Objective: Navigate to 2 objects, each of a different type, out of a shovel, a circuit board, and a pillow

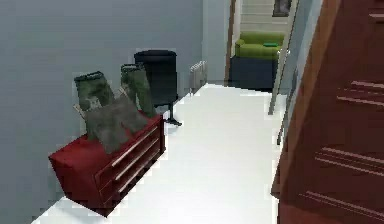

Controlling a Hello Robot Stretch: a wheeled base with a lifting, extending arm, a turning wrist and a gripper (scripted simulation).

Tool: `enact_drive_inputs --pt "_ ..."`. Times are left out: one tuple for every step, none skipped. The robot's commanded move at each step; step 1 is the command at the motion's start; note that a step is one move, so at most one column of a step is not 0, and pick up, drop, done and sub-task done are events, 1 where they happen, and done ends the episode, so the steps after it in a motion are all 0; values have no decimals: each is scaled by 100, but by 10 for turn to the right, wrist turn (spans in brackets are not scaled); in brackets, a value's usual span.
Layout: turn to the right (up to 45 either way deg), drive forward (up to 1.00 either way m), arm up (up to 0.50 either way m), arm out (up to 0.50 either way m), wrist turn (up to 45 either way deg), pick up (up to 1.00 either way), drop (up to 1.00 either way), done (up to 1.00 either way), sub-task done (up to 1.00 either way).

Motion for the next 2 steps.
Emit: enact_drive_inputs --pt "0 100 0 0 0 0 0 0 0" --pt "90 0 0 0 0 0 0 0 0"
